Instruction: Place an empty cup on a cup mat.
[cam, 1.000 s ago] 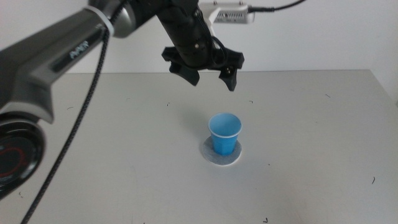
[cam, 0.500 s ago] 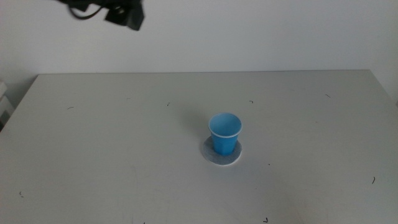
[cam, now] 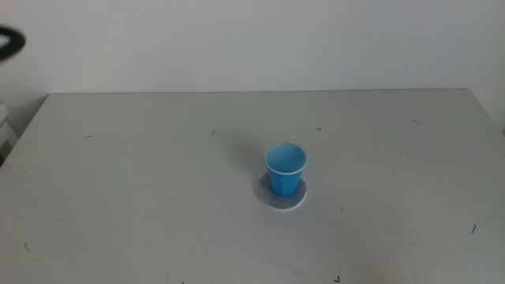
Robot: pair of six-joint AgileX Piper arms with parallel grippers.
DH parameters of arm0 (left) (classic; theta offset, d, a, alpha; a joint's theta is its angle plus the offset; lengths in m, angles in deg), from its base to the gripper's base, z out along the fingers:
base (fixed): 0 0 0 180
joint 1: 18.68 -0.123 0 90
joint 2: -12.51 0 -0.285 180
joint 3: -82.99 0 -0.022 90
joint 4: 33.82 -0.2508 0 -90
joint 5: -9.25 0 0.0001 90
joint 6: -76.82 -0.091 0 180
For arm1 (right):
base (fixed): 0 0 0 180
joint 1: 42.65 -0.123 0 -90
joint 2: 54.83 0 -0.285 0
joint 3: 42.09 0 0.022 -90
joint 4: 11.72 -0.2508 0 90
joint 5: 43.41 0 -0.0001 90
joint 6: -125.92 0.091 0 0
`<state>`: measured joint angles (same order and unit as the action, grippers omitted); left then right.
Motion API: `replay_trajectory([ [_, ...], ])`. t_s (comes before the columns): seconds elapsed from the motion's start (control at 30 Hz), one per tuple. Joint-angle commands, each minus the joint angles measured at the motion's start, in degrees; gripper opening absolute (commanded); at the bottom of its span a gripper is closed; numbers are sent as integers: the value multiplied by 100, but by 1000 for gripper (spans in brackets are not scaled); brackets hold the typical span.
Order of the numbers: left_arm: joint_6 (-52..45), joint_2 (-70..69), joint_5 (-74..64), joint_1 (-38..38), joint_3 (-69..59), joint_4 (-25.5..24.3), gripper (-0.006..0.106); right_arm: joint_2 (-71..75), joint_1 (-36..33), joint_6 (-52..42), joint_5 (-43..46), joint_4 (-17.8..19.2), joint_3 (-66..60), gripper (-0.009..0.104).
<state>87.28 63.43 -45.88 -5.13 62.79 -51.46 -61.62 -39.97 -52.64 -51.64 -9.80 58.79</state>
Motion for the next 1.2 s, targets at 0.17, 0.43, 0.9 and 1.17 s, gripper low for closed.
replay_trajectory([
  [0.17,126,-1501,2074,-790,-1936,37,105,110,-6,-49,446,52,66,94],
  [0.43,139,-2639,3534,-1202,-3864,302,105,110,-6,-49,446,52,66,94],
  [0.9,167,-4261,3657,-1176,-5351,629,105,110,-6,-49,446,52,66,94],
  [1.17,167,-4472,3698,-1176,-5791,976,105,110,-6,-49,446,52,66,94],
])
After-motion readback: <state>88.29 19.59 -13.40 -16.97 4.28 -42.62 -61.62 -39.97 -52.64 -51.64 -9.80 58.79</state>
